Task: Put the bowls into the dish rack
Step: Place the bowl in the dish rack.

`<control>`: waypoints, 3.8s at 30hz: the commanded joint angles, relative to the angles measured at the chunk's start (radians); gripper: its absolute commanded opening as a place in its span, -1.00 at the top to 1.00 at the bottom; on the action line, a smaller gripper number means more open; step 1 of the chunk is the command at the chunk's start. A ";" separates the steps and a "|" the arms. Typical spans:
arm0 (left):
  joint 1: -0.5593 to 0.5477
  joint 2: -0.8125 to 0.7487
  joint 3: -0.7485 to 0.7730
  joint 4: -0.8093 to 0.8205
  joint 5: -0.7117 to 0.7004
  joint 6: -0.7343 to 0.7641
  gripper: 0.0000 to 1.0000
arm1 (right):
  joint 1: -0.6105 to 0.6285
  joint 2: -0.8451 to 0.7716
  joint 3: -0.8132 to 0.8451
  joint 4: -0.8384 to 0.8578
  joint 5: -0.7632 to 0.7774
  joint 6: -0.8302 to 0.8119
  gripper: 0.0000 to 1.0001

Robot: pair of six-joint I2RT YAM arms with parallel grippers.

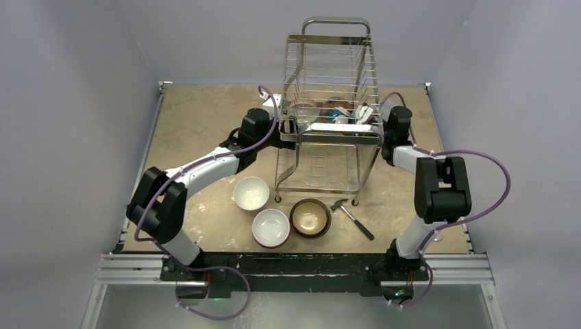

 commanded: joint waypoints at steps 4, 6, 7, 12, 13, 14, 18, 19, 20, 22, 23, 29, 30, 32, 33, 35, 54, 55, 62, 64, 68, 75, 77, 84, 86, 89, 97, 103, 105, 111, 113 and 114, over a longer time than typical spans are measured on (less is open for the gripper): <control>0.014 0.011 0.039 0.053 0.029 -0.015 -0.54 | 0.042 0.004 0.109 -0.165 0.012 -0.216 1.00; 0.014 0.011 0.039 0.054 0.033 -0.015 -0.54 | 0.049 0.011 0.116 -0.195 0.024 -0.246 1.00; 0.014 0.012 0.038 0.056 0.034 -0.015 -0.54 | 0.053 0.012 0.121 -0.212 0.030 -0.263 1.00; 0.014 0.015 0.039 0.056 0.036 -0.021 -0.53 | 0.068 0.026 0.152 -0.320 0.065 -0.337 1.00; 0.014 0.015 0.039 0.055 0.038 -0.021 -0.53 | 0.072 0.029 0.153 -0.328 0.080 -0.342 1.00; 0.014 0.014 0.040 0.055 0.039 -0.022 -0.52 | 0.077 0.031 0.156 -0.343 0.090 -0.353 1.00; 0.015 0.013 0.039 0.057 0.041 -0.021 -0.52 | 0.098 0.031 0.165 -0.399 0.153 -0.397 1.00; 0.014 0.014 0.039 0.056 0.041 -0.022 -0.52 | 0.103 0.030 0.169 -0.414 0.175 -0.403 1.00; 0.014 0.014 0.039 0.057 0.044 -0.023 -0.51 | 0.106 0.028 0.173 -0.429 0.192 -0.412 1.00; 0.015 0.016 0.039 0.058 0.048 -0.025 -0.51 | 0.109 0.023 0.172 -0.450 0.219 -0.424 1.00; 0.015 0.019 0.039 0.060 0.051 -0.026 -0.51 | 0.109 0.017 0.169 -0.451 0.232 -0.423 1.00; 0.015 0.029 0.041 0.062 0.061 -0.035 -0.50 | 0.110 -0.025 0.141 -0.479 0.298 -0.416 1.00; 0.015 0.029 0.041 0.063 0.062 -0.034 -0.50 | 0.109 -0.033 0.133 -0.483 0.305 -0.413 1.00; 0.015 0.029 0.041 0.062 0.061 -0.033 -0.50 | 0.113 -0.041 0.125 -0.487 0.308 -0.413 1.00; 0.015 0.030 0.040 0.062 0.061 -0.033 -0.50 | 0.114 -0.042 0.126 -0.492 0.311 -0.412 1.00; 0.016 0.031 0.040 0.062 0.061 -0.033 -0.50 | 0.118 -0.043 0.133 -0.507 0.321 -0.408 1.00; 0.020 0.036 0.039 0.064 0.067 -0.038 -0.49 | 0.125 0.004 0.212 -0.706 0.297 -0.440 1.00; 0.020 0.037 0.039 0.064 0.067 -0.039 -0.49 | 0.126 0.007 0.215 -0.714 0.300 -0.441 1.00; 0.022 0.042 0.039 0.067 0.074 -0.044 -0.48 | 0.134 0.041 0.261 -0.783 0.316 -0.444 1.00; 0.023 0.043 0.039 0.067 0.075 -0.044 -0.48 | 0.138 0.034 0.247 -0.764 0.335 -0.430 0.90; 0.024 0.045 0.040 0.067 0.076 -0.045 -0.48 | 0.149 0.010 0.199 -0.650 0.392 -0.371 -0.16; 0.027 0.046 0.041 0.070 0.084 -0.047 -0.48 | 0.155 0.012 0.209 -0.649 0.425 -0.364 -0.32; 0.028 0.045 0.041 0.070 0.086 -0.047 -0.48 | 0.157 0.002 0.205 -0.647 0.428 -0.363 -0.35; 0.032 0.041 0.039 0.071 0.087 -0.047 -0.47 | 0.170 -0.007 0.199 -0.649 0.446 -0.369 -0.98; 0.033 0.042 0.039 0.070 0.087 -0.047 -0.47 | 0.173 -0.009 0.200 -0.641 0.458 -0.364 -0.98; 0.034 0.042 0.040 0.071 0.089 -0.047 -0.48 | 0.177 -0.025 0.193 -0.619 0.484 -0.348 -0.98; 0.039 0.035 0.039 0.069 0.087 -0.046 -0.47 | 0.177 -0.119 0.099 -0.431 0.546 -0.211 -0.98; 0.042 0.027 0.035 0.070 0.081 -0.044 -0.47 | 0.178 -0.158 0.024 -0.305 0.610 -0.125 -0.98; 0.042 0.026 0.034 0.071 0.082 -0.044 -0.47 | 0.177 -0.159 0.015 -0.285 0.646 -0.119 -0.98; 0.043 0.023 0.031 0.074 0.084 -0.043 -0.47 | 0.177 -0.129 0.039 -0.285 0.727 -0.112 -0.98; 0.043 0.024 0.031 0.074 0.086 -0.043 -0.47 | 0.177 -0.127 0.048 -0.282 0.747 -0.107 -0.98; 0.043 0.024 0.031 0.074 0.087 -0.043 -0.47 | 0.177 -0.127 0.050 -0.279 0.756 -0.105 -0.97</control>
